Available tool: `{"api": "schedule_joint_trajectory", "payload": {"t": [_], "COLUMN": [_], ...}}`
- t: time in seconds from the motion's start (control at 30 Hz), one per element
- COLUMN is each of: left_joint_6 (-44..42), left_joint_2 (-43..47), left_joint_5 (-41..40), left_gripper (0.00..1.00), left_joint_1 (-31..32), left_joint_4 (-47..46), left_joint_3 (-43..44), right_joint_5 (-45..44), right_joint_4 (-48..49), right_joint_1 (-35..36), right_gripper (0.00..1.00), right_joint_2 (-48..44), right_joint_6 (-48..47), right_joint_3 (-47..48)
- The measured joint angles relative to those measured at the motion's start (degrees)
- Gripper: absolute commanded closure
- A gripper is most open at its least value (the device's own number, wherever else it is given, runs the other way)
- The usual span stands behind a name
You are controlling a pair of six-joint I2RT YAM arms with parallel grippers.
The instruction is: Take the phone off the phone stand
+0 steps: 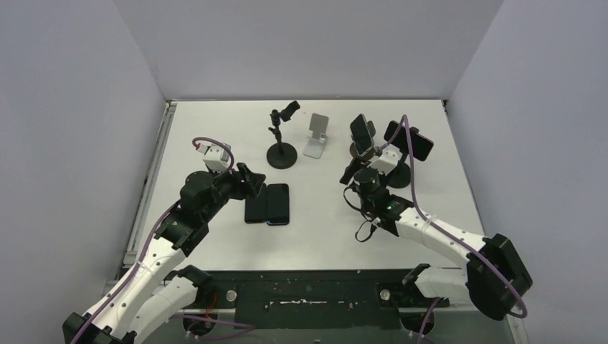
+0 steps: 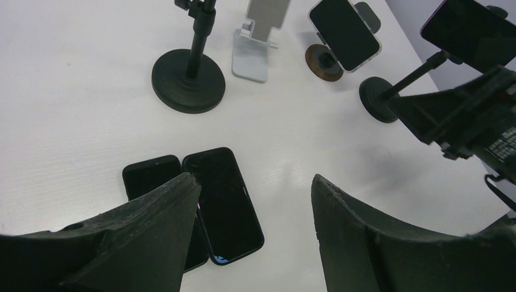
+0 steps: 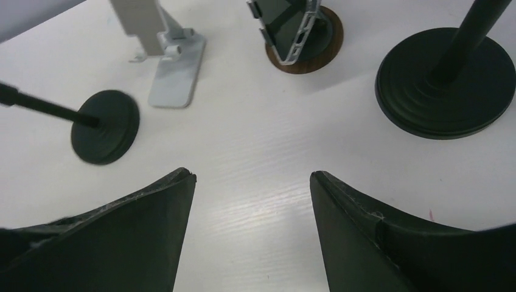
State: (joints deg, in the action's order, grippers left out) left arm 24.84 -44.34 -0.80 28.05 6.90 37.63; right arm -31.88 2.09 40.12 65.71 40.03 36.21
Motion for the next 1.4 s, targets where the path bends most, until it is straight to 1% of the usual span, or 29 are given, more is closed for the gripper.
{"api": "schedule_joint_trajectory", "payload": {"t": [0.1,0.23,0.47,0.6,0.73,0.97,1.23,1.4], "left_joint_6": [0.0,0.0,0.0,0.0,0.0,0.0,0.0,0.0], "left_joint_2": [0.8,2.3,3.0,3.0,3.1,3.2,3.2,3.2], "left_joint_5": [-0.6,-1.3,-1.6,-1.6,-1.8,-1.7,-1.7,-1.6], "left_gripper": [0.35,0.35,0.35,0.35,0.35,0.35,0.36,0.36], "left_joint_1": [0.6,1.1,1.6,1.6,1.6,1.6,1.6,1.6], "left_joint_4": [0.1,0.2,0.1,0.2,0.2,0.1,0.1,0.1], "left_joint_3": [0.0,0.0,-0.1,-0.4,-0.4,-0.4,-0.4,-0.4], "right_joint_5": [0.0,0.8,2.8,4.1,6.1,9.4,11.5,12.0], "right_joint_4": [3.0,7.1,18.8,23.9,26.1,27.8,27.8,28.0], "right_joint_1": [-3.9,-7.5,-12.4,-13.5,-14.6,-17.4,-18.0,-18.4], "right_gripper": [0.28,0.27,0.28,0.27,0.21,0.16,0.17,0.2], "right_joint_2": [5.9,11.7,16.1,19.4,22.9,24.3,25.1,25.1], "right_joint_6": [2.3,2.2,-0.4,-2.1,-3.0,-3.9,-4.7,-5.0], "right_joint_3": [1.2,1.7,0.3,0.5,1.3,2.0,5.3,5.7]}}
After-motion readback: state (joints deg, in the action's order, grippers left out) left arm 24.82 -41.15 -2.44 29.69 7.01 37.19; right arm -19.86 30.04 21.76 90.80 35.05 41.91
